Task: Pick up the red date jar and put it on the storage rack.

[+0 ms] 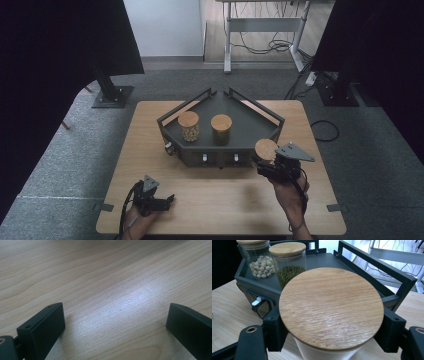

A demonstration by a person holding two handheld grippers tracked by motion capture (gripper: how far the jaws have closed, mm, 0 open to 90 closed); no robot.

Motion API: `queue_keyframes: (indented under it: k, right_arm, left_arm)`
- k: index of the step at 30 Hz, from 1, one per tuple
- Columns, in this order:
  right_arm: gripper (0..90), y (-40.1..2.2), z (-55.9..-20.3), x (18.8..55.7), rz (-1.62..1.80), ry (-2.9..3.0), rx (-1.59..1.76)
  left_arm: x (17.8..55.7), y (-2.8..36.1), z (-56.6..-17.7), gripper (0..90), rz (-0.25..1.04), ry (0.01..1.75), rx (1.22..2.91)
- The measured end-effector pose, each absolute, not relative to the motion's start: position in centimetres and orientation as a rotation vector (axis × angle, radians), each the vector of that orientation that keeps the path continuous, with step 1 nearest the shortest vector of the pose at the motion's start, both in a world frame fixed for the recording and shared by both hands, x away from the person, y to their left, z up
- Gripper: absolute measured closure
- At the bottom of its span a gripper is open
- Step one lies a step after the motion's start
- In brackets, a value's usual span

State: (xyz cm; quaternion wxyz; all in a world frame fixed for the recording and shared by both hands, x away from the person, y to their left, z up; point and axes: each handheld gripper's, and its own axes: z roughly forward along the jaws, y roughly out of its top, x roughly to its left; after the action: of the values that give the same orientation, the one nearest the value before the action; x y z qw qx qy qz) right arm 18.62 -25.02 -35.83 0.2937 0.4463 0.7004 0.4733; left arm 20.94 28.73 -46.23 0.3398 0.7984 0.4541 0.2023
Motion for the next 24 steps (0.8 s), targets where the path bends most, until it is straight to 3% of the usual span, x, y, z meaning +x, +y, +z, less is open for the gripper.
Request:
queue_keyframes:
  k: [24]
  right_arm:
    - [24.9,-24.1,-35.0,21.1,1.240,1.859,1.208]
  left_arm:
    - [20.9,28.8,-46.3,1.8,0.525,1.178,2.078]
